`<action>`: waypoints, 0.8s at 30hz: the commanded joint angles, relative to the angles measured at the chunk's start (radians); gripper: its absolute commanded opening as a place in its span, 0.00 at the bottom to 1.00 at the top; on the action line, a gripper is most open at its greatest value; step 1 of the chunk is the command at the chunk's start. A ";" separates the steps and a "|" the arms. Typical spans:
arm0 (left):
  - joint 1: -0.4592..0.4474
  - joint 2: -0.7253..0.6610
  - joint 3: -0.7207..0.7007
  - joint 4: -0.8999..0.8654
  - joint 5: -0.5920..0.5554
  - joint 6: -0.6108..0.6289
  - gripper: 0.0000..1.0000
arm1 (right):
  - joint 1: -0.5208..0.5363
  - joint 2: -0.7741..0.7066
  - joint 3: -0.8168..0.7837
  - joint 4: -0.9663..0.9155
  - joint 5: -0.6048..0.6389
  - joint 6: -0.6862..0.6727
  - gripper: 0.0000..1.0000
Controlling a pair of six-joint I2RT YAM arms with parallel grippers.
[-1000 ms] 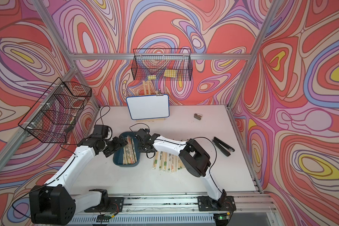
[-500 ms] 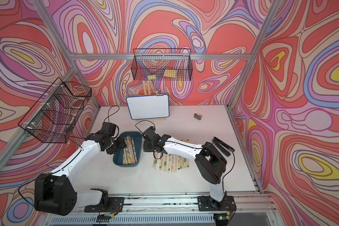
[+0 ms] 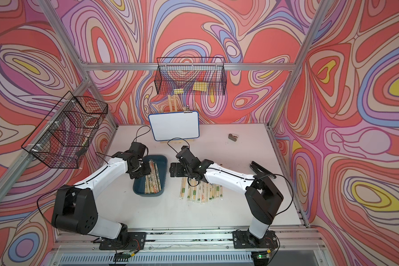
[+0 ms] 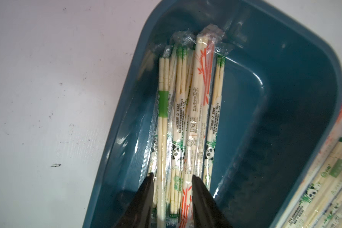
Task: Take the paired disposable chopsticks out of the storage box
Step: Pick up the paired disposable chopsticks from the storage box.
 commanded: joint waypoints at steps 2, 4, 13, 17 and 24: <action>-0.006 0.051 0.016 0.004 -0.060 -0.003 0.38 | -0.003 -0.027 -0.030 0.034 -0.013 0.004 0.97; -0.006 0.071 0.017 0.011 -0.068 0.000 0.38 | -0.003 -0.030 -0.034 0.033 -0.013 0.006 0.97; -0.006 0.132 0.005 0.062 -0.077 0.011 0.35 | -0.002 -0.023 -0.020 0.001 -0.010 0.002 0.96; -0.006 0.156 0.002 0.078 -0.076 0.016 0.32 | -0.002 -0.024 -0.021 -0.005 -0.006 0.004 0.95; -0.006 0.182 -0.009 0.102 -0.085 0.018 0.29 | -0.002 -0.025 -0.017 -0.018 0.000 0.001 0.95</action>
